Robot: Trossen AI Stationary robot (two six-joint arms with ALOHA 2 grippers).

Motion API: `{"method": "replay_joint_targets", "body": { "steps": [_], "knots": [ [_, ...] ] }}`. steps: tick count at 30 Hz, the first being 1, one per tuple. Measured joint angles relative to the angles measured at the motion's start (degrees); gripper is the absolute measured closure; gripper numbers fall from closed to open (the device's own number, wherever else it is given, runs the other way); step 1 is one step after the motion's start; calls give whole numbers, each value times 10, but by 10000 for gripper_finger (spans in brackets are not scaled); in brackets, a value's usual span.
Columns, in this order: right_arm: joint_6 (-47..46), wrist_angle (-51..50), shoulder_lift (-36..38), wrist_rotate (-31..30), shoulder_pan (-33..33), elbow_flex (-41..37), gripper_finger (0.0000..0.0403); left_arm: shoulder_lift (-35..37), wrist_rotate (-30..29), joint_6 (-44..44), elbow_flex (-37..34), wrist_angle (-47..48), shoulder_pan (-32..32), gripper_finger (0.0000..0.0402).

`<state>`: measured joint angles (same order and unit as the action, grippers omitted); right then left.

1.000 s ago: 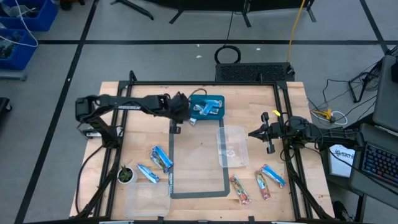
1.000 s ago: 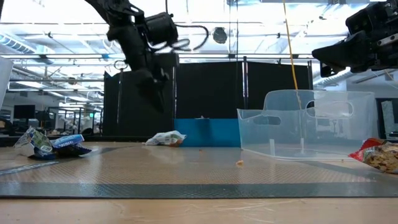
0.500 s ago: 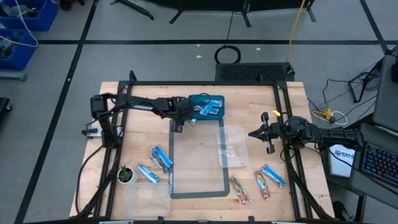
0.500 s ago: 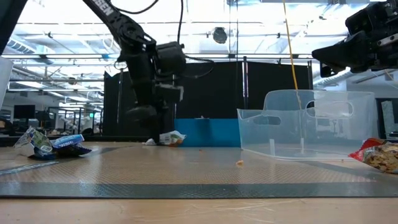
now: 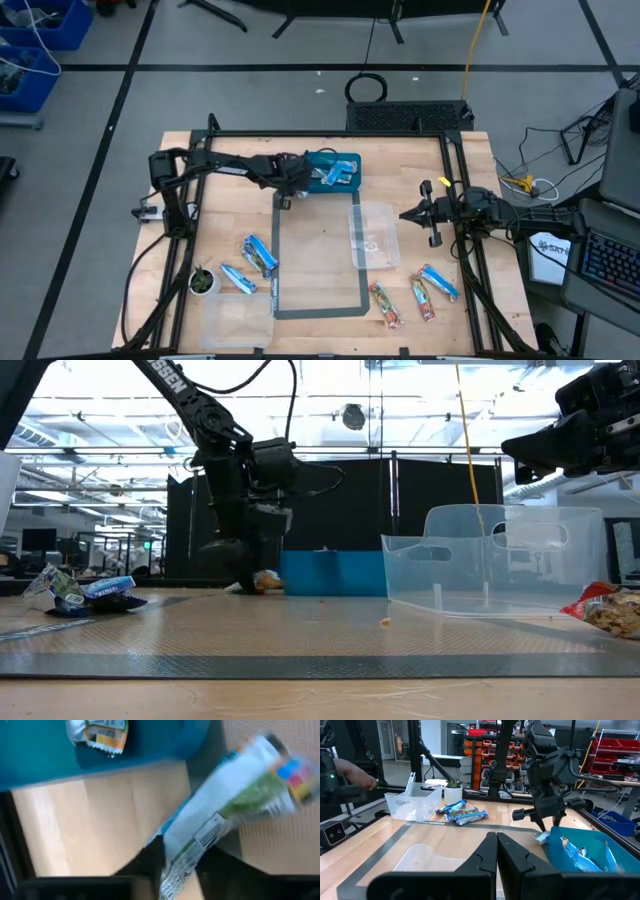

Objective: Pick and place Granola Bars by type
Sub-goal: Put the orange granola bar into the blue bin

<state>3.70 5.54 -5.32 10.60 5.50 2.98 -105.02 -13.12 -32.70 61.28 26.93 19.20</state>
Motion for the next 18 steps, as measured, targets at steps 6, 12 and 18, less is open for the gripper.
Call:
{"method": "replay_joint_targets", "body": {
  "steps": [6,12,18],
  "knots": [
    [0,-1,0,0,0,0,398,42,10,53,-1,74,2,375],
    [0,0,0,0,0,0,399,110,6,69,-1,84,-10,379],
    [0,0,0,0,0,0,399,186,75,69,0,35,-12,381]
  ]
}}
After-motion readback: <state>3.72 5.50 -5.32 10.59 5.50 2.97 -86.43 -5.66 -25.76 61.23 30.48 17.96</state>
